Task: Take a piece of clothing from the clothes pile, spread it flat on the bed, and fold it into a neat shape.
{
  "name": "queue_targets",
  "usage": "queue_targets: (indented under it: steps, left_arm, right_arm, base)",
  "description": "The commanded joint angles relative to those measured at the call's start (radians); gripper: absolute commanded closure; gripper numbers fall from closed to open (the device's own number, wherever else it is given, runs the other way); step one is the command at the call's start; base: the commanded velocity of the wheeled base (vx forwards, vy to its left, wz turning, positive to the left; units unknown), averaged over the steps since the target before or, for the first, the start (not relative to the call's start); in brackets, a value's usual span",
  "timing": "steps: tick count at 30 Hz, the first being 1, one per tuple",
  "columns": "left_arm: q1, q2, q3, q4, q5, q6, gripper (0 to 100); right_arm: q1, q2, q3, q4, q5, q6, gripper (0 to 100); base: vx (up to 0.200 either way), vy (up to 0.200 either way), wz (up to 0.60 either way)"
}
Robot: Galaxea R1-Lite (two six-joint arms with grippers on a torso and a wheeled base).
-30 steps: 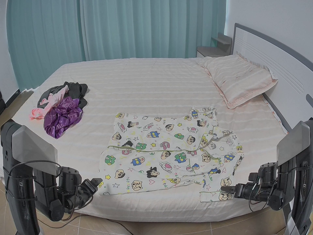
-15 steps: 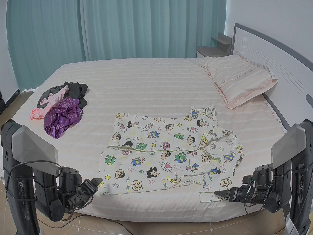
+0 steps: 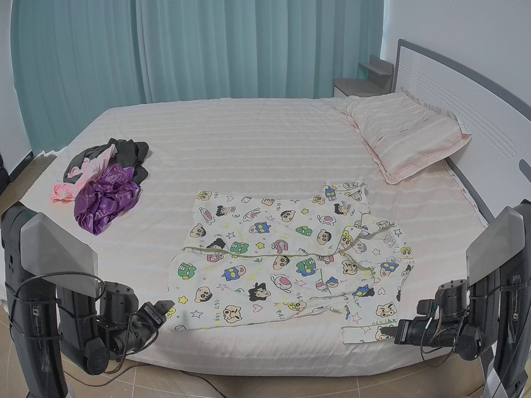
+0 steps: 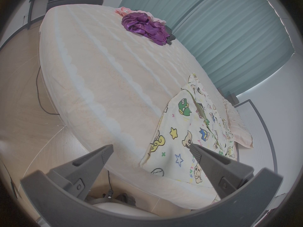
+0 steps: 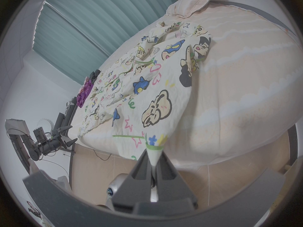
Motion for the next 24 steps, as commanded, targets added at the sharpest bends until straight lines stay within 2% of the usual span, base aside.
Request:
queue_targets:
  steps: [1, 4, 10, 14, 17, 21, 24]
  left_arm:
    - [-0.010, -0.007, 0.015, -0.034, -0.006, -0.004, 0]
    - [-0.007, -0.007, 0.009, -0.050, -0.008, -0.002, 0]
    - [0.007, -0.012, -0.019, -0.056, -0.060, 0.004, 0]
    - [0.055, -0.036, -0.001, -0.063, -0.117, 0.047, 0]
    - [0.105, -0.046, 0.041, -0.086, -0.210, 0.058, 0]
    - [0.093, -0.046, 0.084, -0.113, -0.281, 0.059, 0]
    - [0.036, -0.036, 0.088, -0.113, -0.281, 0.062, 0]
  right_arm:
    - [-0.003, -0.079, 0.049, -0.018, 0.044, 0.007, 100]
    - [-0.004, -0.099, 0.061, -0.017, 0.078, 0.010, 100]
    - [-0.004, -0.110, 0.061, -0.017, 0.076, 0.014, 100]
    - [-0.006, -0.102, 0.061, -0.017, 0.076, 0.014, 100]
    - [-0.001, -0.084, 0.061, -0.017, 0.076, 0.013, 100]
    - [0.005, -0.081, 0.061, -0.017, 0.076, 0.013, 100]
    - [0.005, -0.089, 0.061, -0.017, 0.075, 0.014, 100]
  base:
    - [0.000, 0.000, 0.00]
    - [0.000, 0.000, 0.00]
    - [0.000, 0.000, 0.00]
    - [0.000, 0.000, 0.00]
    - [0.000, 0.000, 0.00]
    - [0.000, 0.000, 0.00]
    - [0.000, 0.000, 0.00]
